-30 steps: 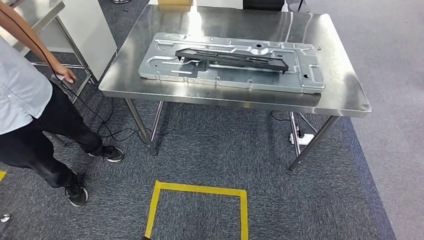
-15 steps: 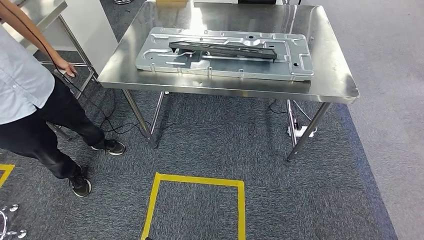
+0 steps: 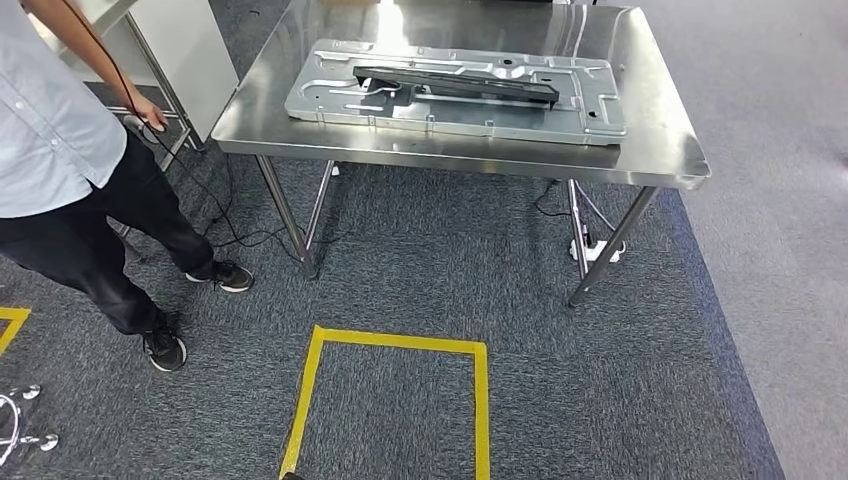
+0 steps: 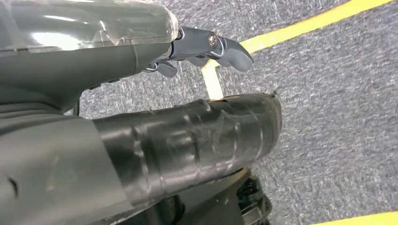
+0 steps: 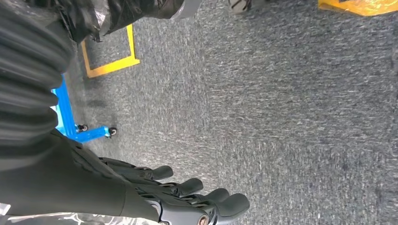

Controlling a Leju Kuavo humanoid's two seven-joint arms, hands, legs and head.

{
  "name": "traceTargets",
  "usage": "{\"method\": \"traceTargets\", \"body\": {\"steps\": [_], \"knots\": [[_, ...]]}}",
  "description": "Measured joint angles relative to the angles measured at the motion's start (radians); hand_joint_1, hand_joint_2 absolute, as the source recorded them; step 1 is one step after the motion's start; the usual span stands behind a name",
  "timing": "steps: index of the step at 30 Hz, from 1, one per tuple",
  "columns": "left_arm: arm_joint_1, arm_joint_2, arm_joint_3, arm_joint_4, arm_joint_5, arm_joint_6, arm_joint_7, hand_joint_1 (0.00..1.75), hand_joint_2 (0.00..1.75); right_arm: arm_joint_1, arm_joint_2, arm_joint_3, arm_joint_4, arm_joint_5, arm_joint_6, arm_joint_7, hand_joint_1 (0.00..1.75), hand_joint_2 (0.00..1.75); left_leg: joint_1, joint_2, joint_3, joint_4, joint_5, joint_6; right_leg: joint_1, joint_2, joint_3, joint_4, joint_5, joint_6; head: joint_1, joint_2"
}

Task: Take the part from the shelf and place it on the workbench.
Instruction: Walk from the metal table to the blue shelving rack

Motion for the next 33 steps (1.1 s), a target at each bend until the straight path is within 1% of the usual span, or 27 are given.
{"method": "traceTargets", "body": {"steps": [1, 2, 3, 4, 6, 7, 8, 10, 11, 12, 13, 14, 16, 17, 19, 21, 22, 23, 25, 26, 27, 28, 29, 30, 31, 32, 33], "knots": [[0.0, 0.0, 0.0, 0.0, 0.001, -0.003, -0.001, 0.0, 0.0, -0.001, 0.0, -0.001, 0.0, -0.001, 0.0, -0.005, 0.0, 1.75, -0.001, 0.0, -0.008, 0.009, 0.002, -0.005, 0.001, 0.0, 0.04, -0.062, -0.001, -0.005, 0.0, 0.0], [-0.001, 0.0, 0.0, 0.0, 0.002, -0.005, -0.003, 0.0, 0.0, -0.003, 0.0, -0.003, 0.0, -0.002, -0.001, -0.011, 0.0, 1.75, -0.003, 0.0, -0.013, 0.016, 0.004, -0.009, 0.003, 0.001, 0.064, -0.104, -0.01, -0.01, 0.0, 0.0], [-0.001, 0.0, 0.0, 0.0, 0.002, -0.006, -0.004, 0.0, 0.0, -0.003, 0.0, -0.005, 0.0, -0.003, -0.001, -0.017, 0.0, 1.75, -0.004, 0.0, -0.017, 0.02, 0.007, -0.015, 0.006, 0.001, 0.071, -0.122, -0.019, -0.016, -0.001, 0.0], [-0.001, 0.0, 0.0, 0.0, 0.003, -0.006, -0.006, 0.0, 0.0, -0.004, 0.001, -0.007, 0.0, -0.005, -0.001, -0.024, 0.0, 1.75, -0.004, 0.0, -0.019, 0.021, 0.011, -0.022, 0.005, 0.001, 0.067, -0.126, -0.019, -0.024, -0.001, 0.0], [0.0, 0.0, 0.0, 0.0, 0.005, -0.005, -0.008, 0.0, 0.0, -0.004, 0.003, -0.012, 0.0, -0.009, -0.001, -0.037, 0.0, 1.75, -0.001, -0.003, -0.027, 0.036, 0.0, -0.035, 0.002, -0.001, 0.06, -0.13, -0.01, -0.04, -0.001, 0.0], [0.0, 0.0, 0.0, 0.0, 0.008, -0.005, -0.009, 0.0, 0.0, -0.005, 0.004, -0.014, 0.0, -0.012, 0.0, -0.046, 0.0, 1.75, 0.0, -0.005, -0.04, 0.066, -0.025, -0.04, 0.0, -0.003, 0.056, -0.132, -0.004, -0.048, -0.001, 0.0], [0.001, 0.0, 0.0, 0.0, 0.01, -0.005, -0.01, 0.0, 0.0, -0.005, 0.005, -0.018, 0.0, -0.015, 0.001, -0.056, 0.0, 1.75, 0.002, -0.007, -0.061, 0.118, -0.062, -0.045, 0.001, -0.004, 0.051, -0.132, 0.0, -0.053, -0.002, 0.0], [0.002, 0.0, 0.0, 0.0, 0.013, -0.006, -0.014, 0.0, 0.0, -0.006, 0.005, -0.027, 0.0, -0.029, 0.01, -0.08, 0.0, 1.75, 0.005, -0.008, -0.112, 0.254, -0.136, -0.052, 0.003, -0.006, 0.039, -0.13, 0.008, -0.058, -0.002, 0.0], [0.004, 0.0, 0.0, 0.0, 0.014, -0.006, -0.017, 0.0, 0.0, -0.006, 0.005, -0.034, 0.0, -0.04, 0.019, -0.095, 0.0, 1.31, 0.006, -0.008, -0.126, 0.3, -0.152, -0.054, 0.005, -0.006, 0.033, -0.128, 0.01, -0.058, -0.002, 0.0], [0.005, 0.0, 0.0, 0.0, 0.016, -0.004, -0.02, 0.0, 0.0, -0.006, 0.005, -0.042, 0.0, -0.055, 0.03, -0.111, 0.0, 0.87, 0.007, -0.008, -0.122, 0.309, -0.145, -0.054, 0.006, -0.006, 0.03, -0.126, 0.012, -0.057, -0.002, 0.0], [0.005, 0.0, 0.0, 0.0, 0.017, -0.003, -0.023, 0.0, 0.0, -0.007, 0.005, -0.051, 0.0, -0.071, 0.043, -0.128, 0.0, 0.44, 0.007, -0.008, -0.098, 0.277, -0.122, -0.052, 0.006, -0.005, 0.028, -0.123, 0.013, -0.057, -0.002, 0.0], [0.005, 0.0, 0.0, 0.0, 0.019, -0.002, -0.026, 0.0, 0.0, -0.008, 0.006, -0.061, 0.0, -0.088, 0.056, -0.142, 0.0, 0.0, 0.007, -0.008, -0.057, 0.211, -0.088, -0.047, 0.006, -0.005, 0.027, -0.121, 0.013, -0.056, -0.002, 0.0], [0.005, 0.0, 0.0, 0.0, 0.021, 0.0, -0.027, 0.0, 0.0, -0.012, 0.009, -0.082, 0.0, -0.12, 0.081, -0.162, 0.0, 0.0, 0.003, -0.01, 0.022, 0.074, -0.046, -0.035, 0.008, -0.004, 0.026, -0.119, 0.014, -0.051, -0.002, 0.0], [0.004, 0.001, 0.0, 0.0, 0.022, 0.001, -0.028, 0.0, 0.0, -0.014, 0.01, -0.092, 0.0, -0.133, 0.09, -0.169, 0.0, 0.0, 0.001, -0.01, 0.044, 0.032, -0.04, -0.03, 0.009, -0.004, 0.025, -0.118, 0.015, -0.047, -0.002, 0.0], [0.004, 0.001, 0.0, 0.0, 0.024, 0.002, -0.028, 0.0, 0.0, -0.018, 0.012, -0.11, -0.001, -0.148, 0.104, -0.176, 0.0, 0.0, -0.002, -0.011, 0.05, 0.011, -0.042, -0.024, 0.01, -0.003, 0.021, -0.118, 0.019, -0.035, -0.002, 0.0], [0.004, 0.001, 0.0, 0.0, 0.025, 0.003, -0.028, 0.0, 0.0, -0.021, 0.012, -0.124, -0.004, -0.154, 0.112, -0.179, 0.0, 0.0, 0.003, -0.009, 0.05, -0.001, -0.035, -0.012, 0.011, -0.004, 0.013, -0.099, 0.012, -0.024, -0.001, 0.0], [0.004, 0.001, 0.0, 0.0, 0.026, 0.003, -0.028, 0.0, 0.0, -0.021, 0.012, -0.13, -0.005, -0.155, 0.113, -0.179, 0.0, 0.0, 0.006, -0.008, 0.05, -0.008, -0.029, -0.005, 0.012, -0.004, -0.001, -0.07, -0.007, -0.019, 0.0, 0.0], [0.003, 0.0, 0.0, 0.0, 0.026, 0.003, -0.028, 0.0, 0.0, -0.021, 0.012, -0.135, -0.006, -0.156, 0.114, -0.179, 0.0, 0.0, 0.009, -0.007, 0.05, -0.012, -0.025, 0.001, 0.012, -0.003, -0.024, -0.022, -0.035, -0.016, 0.0, 0.0], [0.003, 0.0, 0.0, 0.0, 0.028, 0.003, -0.029, 0.0, 0.0, -0.021, 0.012, -0.141, -0.008, -0.158, 0.121, -0.178, 0.0, 0.0, 0.007, -0.005, 0.043, -0.011, -0.023, 0.006, 0.009, -0.001, -0.086, 0.102, -0.101, -0.012, 0.0, 0.0], [0.004, 0.0, 0.0, 0.0, 0.03, 0.003, -0.029, 0.0, 0.0, -0.02, 0.012, -0.144, -0.008, -0.16, 0.126, -0.177, 0.0, 0.0, 0.006, -0.003, 0.04, -0.008, -0.023, 0.006, 0.008, -0.001, -0.109, 0.149, -0.117, -0.009, 0.0, 0.0], [0.004, 0.0, 0.0, 0.0, 0.031, 0.003, -0.029, 0.0, 0.0, -0.02, 0.012, -0.147, -0.008, -0.163, 0.13, -0.177, 0.0, 0.0, 0.006, -0.001, 0.038, -0.004, -0.024, 0.006, 0.005, -0.001, -0.118, 0.166, -0.113, -0.007, 0.0, 0.0], [0.004, 0.0, 0.0, 0.0, 0.032, 0.003, -0.029, 0.0, 0.0, -0.019, 0.012, -0.151, -0.008, -0.165, 0.134, -0.176, 0.0, 0.0, 0.006, 0.002, 0.036, 0.001, -0.026, 0.005, 0.003, -0.002, -0.108, 0.145, -0.088, -0.005, 0.0, 0.0], [0.004, 0.0, 0.0, 0.0, 0.032, 0.003, -0.029, 0.0, 0.0, -0.019, 0.012, -0.156, -0.008, -0.167, 0.136, -0.175, 0.0, 0.0, 0.006, 0.006, 0.035, 0.006, -0.029, 0.004, 0.001, -0.006, -0.082, 0.09, -0.05, -0.004, 0.0, 0.0], [0.004, 0.0, 0.0, 0.0, 0.032, 0.003, -0.029, 0.0, 0.0, -0.02, 0.012, -0.16, -0.009, -0.169, 0.137, -0.175, 0.0, 0.0, 0.006, 0.01, 0.034, 0.012, -0.033, 0.0, 0.0, -0.018, -0.05, 0.023, -0.018, -0.005, 0.0, 0.0], [0.004, 0.0, 0.0, 0.0, 0.032, 0.003, -0.03, 0.0, 0.0, -0.022, 0.012, -0.163, -0.01, -0.17, 0.138, -0.173, 0.0, 0.0, 0.004, 0.014, 0.033, 0.02, -0.039, -0.005, 0.002, -0.031, -0.025, -0.035, 0.004, -0.008, 0.0, 0.0], [0.005, 0.0, 0.0, 0.0, 0.033, 0.003, -0.03, 0.0, 0.0, -0.024, 0.013, -0.164, -0.011, -0.171, 0.14, -0.172, 0.0, 0.0, 0.001, 0.019, 0.031, 0.026, -0.043, -0.012, 0.004, -0.04, -0.01, -0.071, 0.015, -0.013, 0.0, 0.0], [0.004, 0.0, 0.0, 0.0, 0.033, 0.003, -0.03, 0.0, 0.0, -0.025, 0.014, -0.165, -0.011, -0.171, 0.142, -0.17, 0.0, 0.0, -0.001, 0.025, 0.03, 0.03, -0.046, -0.018, 0.008, -0.044, -0.007, -0.086, 0.015, -0.018, -0.001, 0.0]]}}
